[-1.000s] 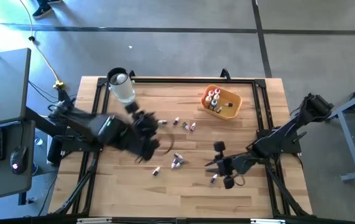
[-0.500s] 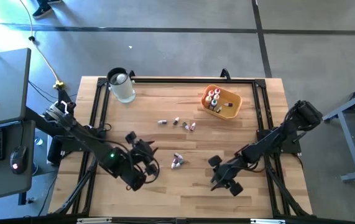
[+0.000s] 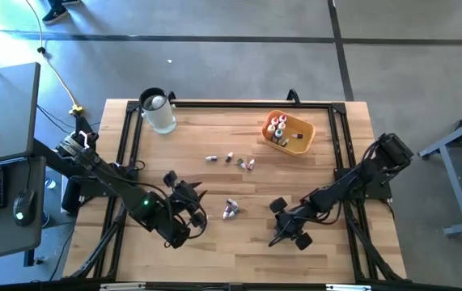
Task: Pick & Place food coloring
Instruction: Put the bottom right small black food coloring bottle into the yellow bin
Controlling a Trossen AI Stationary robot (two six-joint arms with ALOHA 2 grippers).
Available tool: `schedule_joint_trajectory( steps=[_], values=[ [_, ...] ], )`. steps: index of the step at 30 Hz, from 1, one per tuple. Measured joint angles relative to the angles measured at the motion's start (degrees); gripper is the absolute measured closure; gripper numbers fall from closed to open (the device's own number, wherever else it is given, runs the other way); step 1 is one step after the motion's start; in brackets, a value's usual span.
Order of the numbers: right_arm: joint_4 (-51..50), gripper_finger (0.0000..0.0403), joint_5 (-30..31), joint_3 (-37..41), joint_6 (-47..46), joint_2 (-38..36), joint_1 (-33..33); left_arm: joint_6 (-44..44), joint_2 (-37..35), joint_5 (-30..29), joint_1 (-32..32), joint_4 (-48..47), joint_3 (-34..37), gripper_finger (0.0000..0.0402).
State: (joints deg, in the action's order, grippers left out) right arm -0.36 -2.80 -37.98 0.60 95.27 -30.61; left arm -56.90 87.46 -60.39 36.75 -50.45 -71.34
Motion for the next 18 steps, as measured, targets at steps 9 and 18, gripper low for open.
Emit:
schedule_joint_trajectory(
  steps=[9,18],
  values=[
    [3.4,0.0317,0.8,0.2,-0.1,0.0,0.2,0.0,0.0,-0.2,0.0,0.1,0.0,0.0266],
    [-11.6,0.0339,15.2,-0.1,3.3,-9.3,3.3,0.0,0.0,-0.4,0.0,0.9,0.0,0.0266]
  ],
)
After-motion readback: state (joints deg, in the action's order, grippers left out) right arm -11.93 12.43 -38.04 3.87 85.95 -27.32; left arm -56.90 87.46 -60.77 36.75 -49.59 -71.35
